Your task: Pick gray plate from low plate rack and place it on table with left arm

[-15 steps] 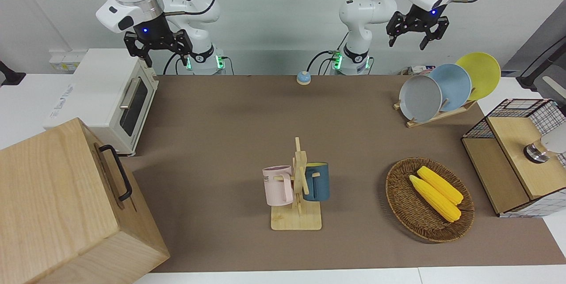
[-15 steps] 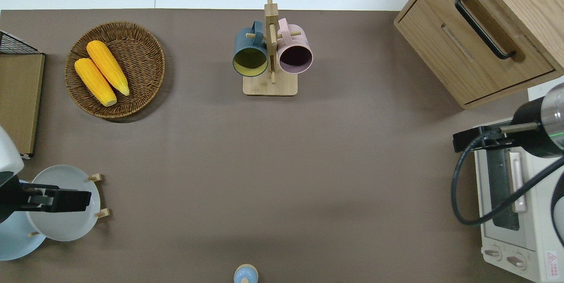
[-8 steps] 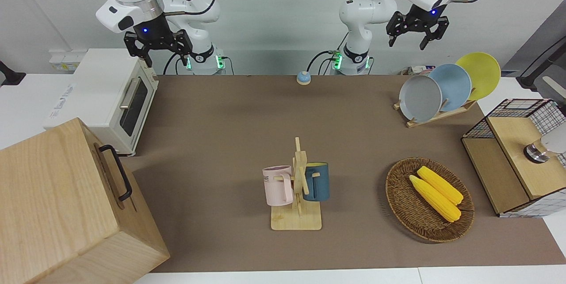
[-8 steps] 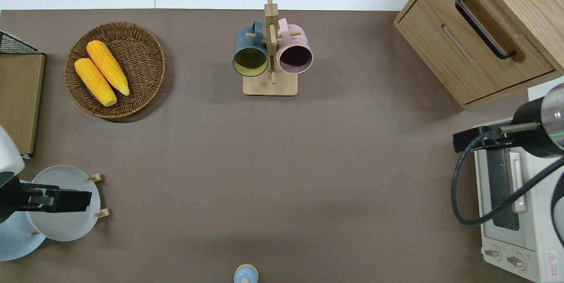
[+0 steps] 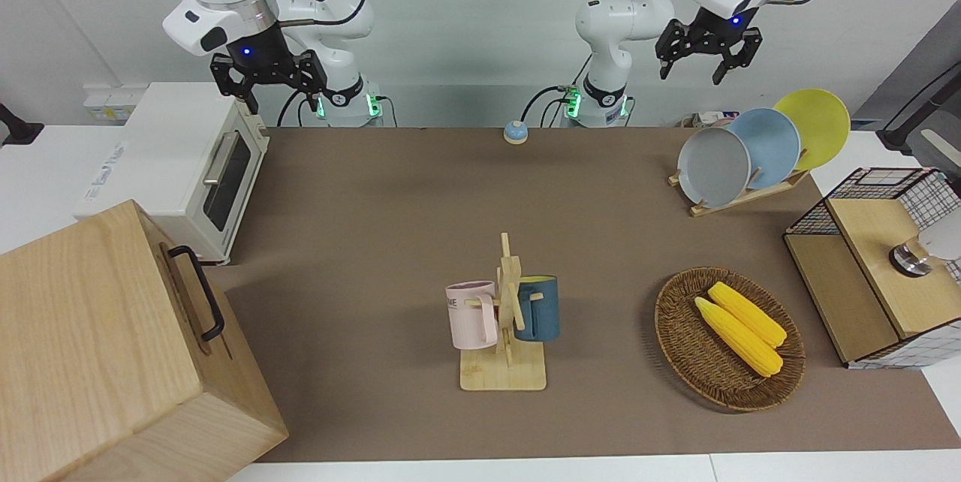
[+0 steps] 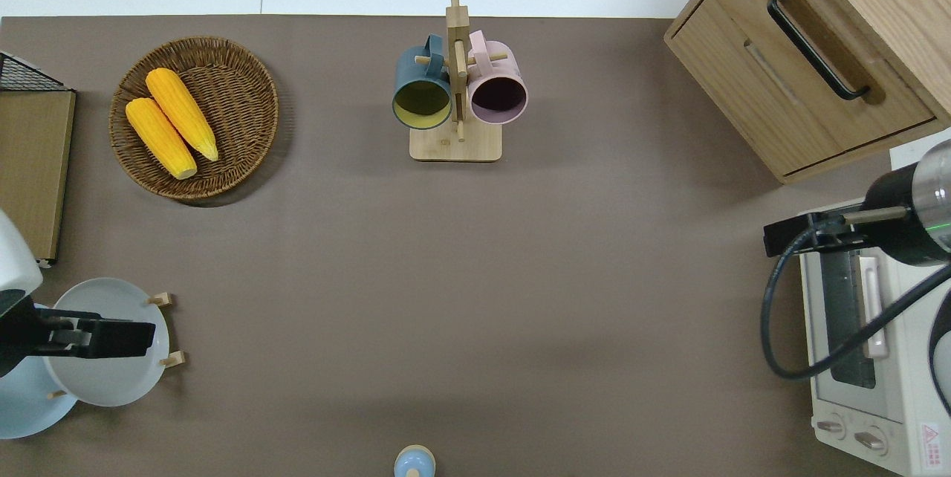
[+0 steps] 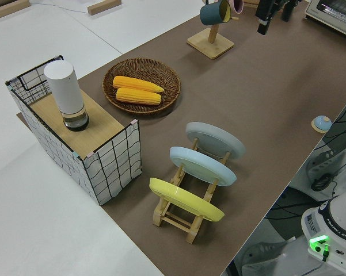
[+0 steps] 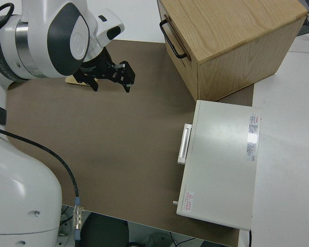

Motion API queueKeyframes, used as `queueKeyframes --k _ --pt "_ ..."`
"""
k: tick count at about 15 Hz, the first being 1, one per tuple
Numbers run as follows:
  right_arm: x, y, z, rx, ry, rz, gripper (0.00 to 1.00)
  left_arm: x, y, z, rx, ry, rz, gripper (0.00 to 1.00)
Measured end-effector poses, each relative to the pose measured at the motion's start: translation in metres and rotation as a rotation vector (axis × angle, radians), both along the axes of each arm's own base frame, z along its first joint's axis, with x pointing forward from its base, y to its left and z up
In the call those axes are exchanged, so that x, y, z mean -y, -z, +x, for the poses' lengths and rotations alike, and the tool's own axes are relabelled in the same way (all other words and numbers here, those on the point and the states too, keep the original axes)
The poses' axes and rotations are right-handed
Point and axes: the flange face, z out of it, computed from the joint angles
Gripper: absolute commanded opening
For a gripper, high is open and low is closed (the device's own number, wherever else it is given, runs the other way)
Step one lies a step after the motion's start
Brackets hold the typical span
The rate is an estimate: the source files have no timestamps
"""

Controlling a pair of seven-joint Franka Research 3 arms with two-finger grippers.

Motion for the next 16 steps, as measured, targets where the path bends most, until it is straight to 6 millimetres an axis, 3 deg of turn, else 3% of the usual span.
queueKeyframes --k 10,12,16 --pt "0.000 0.000 0.000 0.000 0.000 0.000 0.990 -0.008 0.001 0.001 -0.002 -0.015 0.008 1.00" --pt "0.000 0.000 0.000 0.000 0.000 0.000 0.987 -0.019 0.001 0.001 -0.001 -0.027 0.028 1.00" --pt "0.000 0.000 0.000 0.000 0.000 0.000 0.990 -0.069 0.000 0.001 -0.001 -0.013 0.029 1.00"
